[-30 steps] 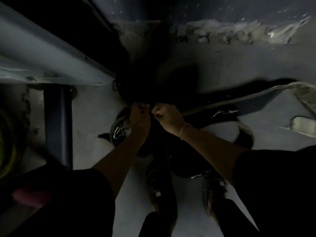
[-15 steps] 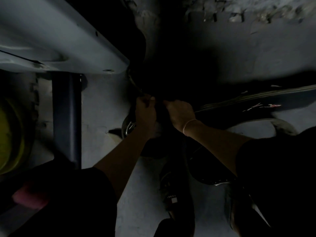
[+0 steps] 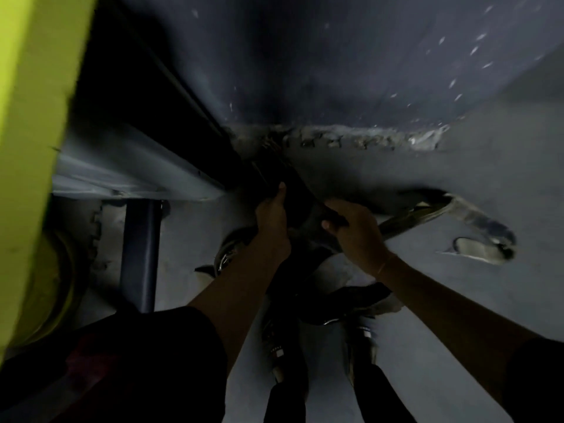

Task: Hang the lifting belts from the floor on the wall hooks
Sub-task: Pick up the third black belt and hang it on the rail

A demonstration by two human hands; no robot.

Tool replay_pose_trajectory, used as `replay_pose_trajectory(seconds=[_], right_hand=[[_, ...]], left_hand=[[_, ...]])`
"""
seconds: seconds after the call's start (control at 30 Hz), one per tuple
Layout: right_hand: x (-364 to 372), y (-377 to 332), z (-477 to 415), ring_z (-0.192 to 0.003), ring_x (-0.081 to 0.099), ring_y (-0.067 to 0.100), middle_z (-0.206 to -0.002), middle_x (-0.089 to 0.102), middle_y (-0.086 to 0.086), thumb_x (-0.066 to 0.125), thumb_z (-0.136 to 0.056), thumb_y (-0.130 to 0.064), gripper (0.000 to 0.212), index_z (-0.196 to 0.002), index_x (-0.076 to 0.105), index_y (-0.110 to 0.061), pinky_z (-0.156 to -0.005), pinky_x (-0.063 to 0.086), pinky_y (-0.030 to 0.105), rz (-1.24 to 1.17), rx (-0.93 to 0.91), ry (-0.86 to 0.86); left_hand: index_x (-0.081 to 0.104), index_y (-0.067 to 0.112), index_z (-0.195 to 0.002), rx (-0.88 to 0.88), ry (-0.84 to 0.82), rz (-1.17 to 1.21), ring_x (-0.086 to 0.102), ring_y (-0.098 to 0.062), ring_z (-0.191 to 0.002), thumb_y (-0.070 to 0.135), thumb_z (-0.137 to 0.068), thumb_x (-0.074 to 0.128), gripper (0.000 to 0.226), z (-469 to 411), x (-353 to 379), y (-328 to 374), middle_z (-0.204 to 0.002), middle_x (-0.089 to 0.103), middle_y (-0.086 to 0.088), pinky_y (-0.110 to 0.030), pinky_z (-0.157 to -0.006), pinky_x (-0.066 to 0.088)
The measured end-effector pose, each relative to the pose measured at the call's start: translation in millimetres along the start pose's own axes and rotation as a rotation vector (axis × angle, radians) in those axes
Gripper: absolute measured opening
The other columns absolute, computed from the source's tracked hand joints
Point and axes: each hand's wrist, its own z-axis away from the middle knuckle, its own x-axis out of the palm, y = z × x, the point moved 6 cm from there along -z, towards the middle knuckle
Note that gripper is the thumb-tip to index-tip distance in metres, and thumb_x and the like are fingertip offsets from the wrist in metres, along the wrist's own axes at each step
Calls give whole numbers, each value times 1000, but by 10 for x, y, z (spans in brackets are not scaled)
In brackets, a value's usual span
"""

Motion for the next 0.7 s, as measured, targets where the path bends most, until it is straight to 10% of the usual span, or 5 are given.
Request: replay_pose_trajectory(seconds=[0.17,0.33,0.5,0.7], right_hand=[[-1195,-772,377,-109,57,29,-109,63,10,69,-82,11,38,-119,63,6,-103,46,53,-260,33,59],[-2130,-1815,772,-70,61,-1,-68,66,-16,66,-86,6,21,-75,61,-11,-71,50,18,-362,-74,63],[-2724,-2893,1327,-107,67,13,-112,73,1,60,-97,-18,24,-121,62,-13,-94,52,29,-411,-192,78],[-3368,-4044,1929,-114,62,8,-120,67,-4,54,-99,-20,27,-127,53,-21,-100,48,32,-437,-355,149]], left_hand=[[61,-4,-125,194,-84,20,67,-38,-109,27,-99,59,41,1346,681,928,-120,68,-22,-53,-96,55],[58,2,-128,357,-109,-8,65,-39,-109,30,-102,51,38,2603,1159,1736,-121,66,-19,-55,-97,53],[59,4,-125,651,-118,-184,66,-29,-105,35,-106,37,42,3833,1371,2453,-115,68,-13,-47,-99,51],[60,6,-116,939,-149,-218,65,-22,-91,39,-106,36,42,5171,1323,3330,-105,68,-8,-41,-88,54]])
